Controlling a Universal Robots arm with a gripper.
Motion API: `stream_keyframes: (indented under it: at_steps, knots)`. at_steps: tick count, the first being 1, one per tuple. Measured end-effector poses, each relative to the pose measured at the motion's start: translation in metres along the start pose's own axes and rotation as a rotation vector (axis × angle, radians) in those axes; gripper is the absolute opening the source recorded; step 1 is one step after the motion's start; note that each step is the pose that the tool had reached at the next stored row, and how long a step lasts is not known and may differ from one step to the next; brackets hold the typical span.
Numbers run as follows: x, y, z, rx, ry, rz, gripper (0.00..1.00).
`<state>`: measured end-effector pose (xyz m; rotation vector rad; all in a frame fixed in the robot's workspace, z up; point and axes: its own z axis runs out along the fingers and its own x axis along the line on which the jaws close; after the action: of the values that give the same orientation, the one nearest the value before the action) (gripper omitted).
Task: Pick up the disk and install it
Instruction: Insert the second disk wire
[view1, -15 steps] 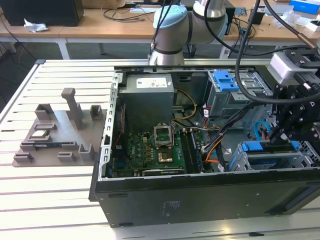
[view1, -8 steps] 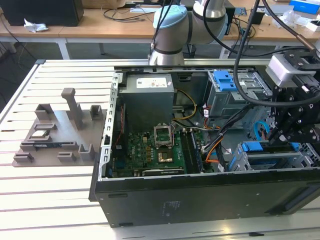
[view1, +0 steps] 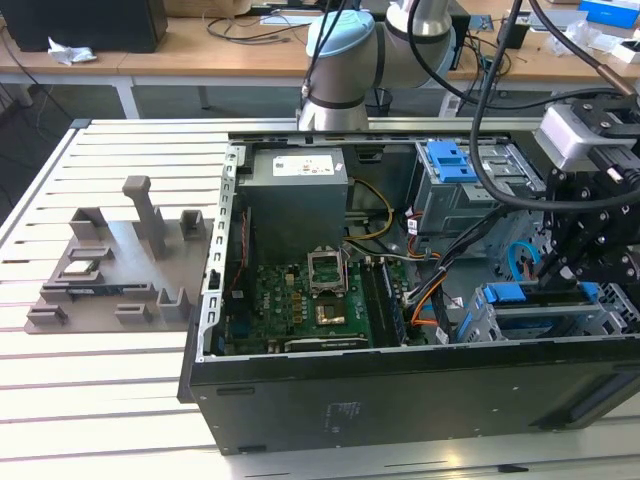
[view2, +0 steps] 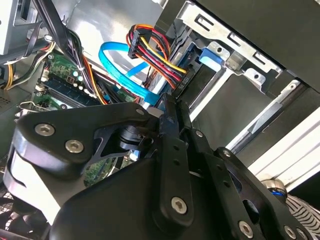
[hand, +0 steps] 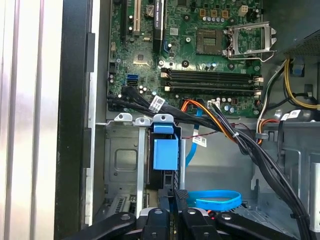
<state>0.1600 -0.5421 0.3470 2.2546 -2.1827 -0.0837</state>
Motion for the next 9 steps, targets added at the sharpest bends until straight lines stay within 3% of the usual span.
stream_keyframes:
  at_steps: [9]
  knots:
    - [-0.0006,-0.0021,0.0016,-0.0036,-0.001,0.0,0.16]
